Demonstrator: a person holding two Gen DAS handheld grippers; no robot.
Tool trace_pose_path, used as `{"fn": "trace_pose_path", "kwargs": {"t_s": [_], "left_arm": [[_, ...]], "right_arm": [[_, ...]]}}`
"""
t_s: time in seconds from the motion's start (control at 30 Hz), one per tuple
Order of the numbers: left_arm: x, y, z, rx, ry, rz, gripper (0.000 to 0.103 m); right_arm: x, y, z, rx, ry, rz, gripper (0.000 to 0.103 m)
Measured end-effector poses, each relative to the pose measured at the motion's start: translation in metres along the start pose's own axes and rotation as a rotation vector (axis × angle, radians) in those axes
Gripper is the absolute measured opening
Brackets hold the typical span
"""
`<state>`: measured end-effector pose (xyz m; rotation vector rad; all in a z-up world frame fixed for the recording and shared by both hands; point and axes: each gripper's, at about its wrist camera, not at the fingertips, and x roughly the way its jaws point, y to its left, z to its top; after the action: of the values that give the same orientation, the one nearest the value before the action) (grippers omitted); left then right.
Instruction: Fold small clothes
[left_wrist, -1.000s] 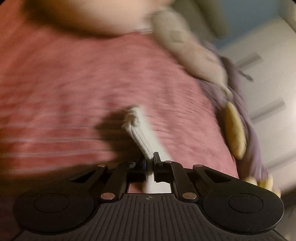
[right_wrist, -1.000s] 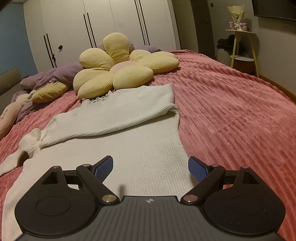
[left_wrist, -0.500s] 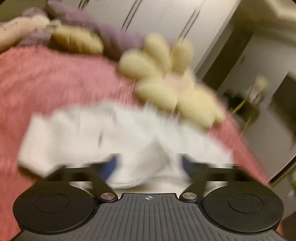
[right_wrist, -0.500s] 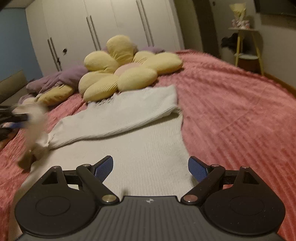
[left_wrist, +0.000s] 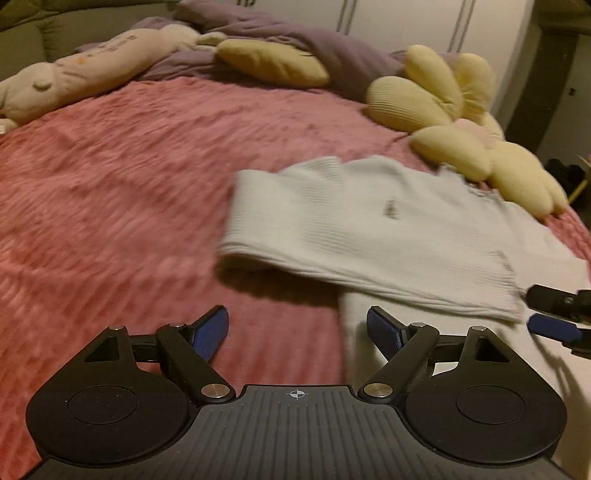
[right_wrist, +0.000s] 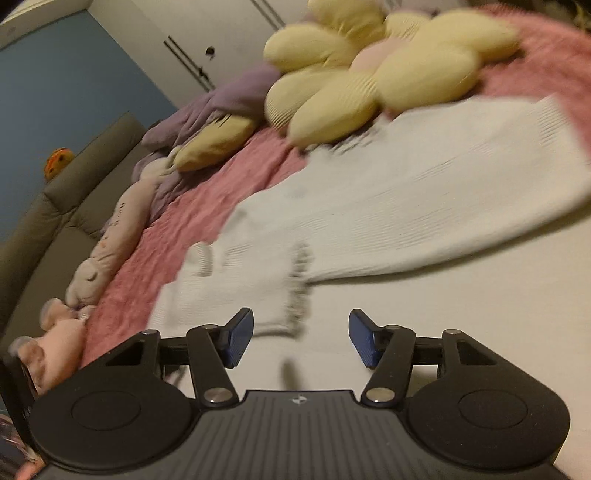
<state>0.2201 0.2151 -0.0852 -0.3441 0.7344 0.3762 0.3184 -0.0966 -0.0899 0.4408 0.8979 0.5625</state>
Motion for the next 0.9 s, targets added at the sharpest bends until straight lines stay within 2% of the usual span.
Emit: {"fn": "trace_pose_path", "kwargs": {"t_s": [0.07, 0.17, 0.23, 0.37, 0.43, 0.53, 0.6, 0.73, 0.87, 0.9], "left_arm": [[0.0, 0.006, -0.002, -0.01, -0.008, -0.01, 0.087], [0.004, 0.006, 0.0, -0.006, -0.025, 0.016, 0.087], [0.005, 0.009, 0.0, -0.022, -0.027, 0.016, 0.087], [0.006, 0.005, 0.003, -0.015, -0.027, 0.035, 0.087], [0.005, 0.003, 0.005, -0.02, -0.025, 0.036, 0.087], [0.005, -0.006, 0.01, -0.027, -0.029, 0.016, 0.085], [0.006, -0.015, 0.013, -0.019, -0.03, -0.002, 0.085], [0.014, -0.039, 0.015, 0.018, -0.021, -0.029, 0.085], [0.021, -0.046, 0.013, 0.027, 0.004, -0.041, 0.085], [0.022, -0.047, 0.013, 0.03, 0.009, -0.043, 0.085]], "right_arm": [[0.022, 0.007, -0.001, -0.009, 0.025, -0.018, 0.055], [0.037, 0.014, -0.003, -0.034, 0.009, -0.061, 0.034], [0.037, 0.018, -0.001, -0.067, 0.005, -0.057, 0.01], [0.033, 0.033, 0.003, -0.177, -0.004, -0.042, 0.007], [0.017, 0.041, 0.007, -0.252, -0.063, -0.06, 0.006], [-0.019, 0.044, 0.016, -0.353, -0.234, -0.169, 0.006], [-0.033, 0.032, 0.024, -0.37, -0.3, -0.275, 0.006], [-0.041, -0.017, 0.039, -0.257, -0.266, -0.372, 0.007], [-0.038, -0.064, 0.045, -0.08, -0.177, -0.296, 0.013], [-0.038, -0.072, 0.044, -0.043, -0.166, -0.27, 0.02]]}}
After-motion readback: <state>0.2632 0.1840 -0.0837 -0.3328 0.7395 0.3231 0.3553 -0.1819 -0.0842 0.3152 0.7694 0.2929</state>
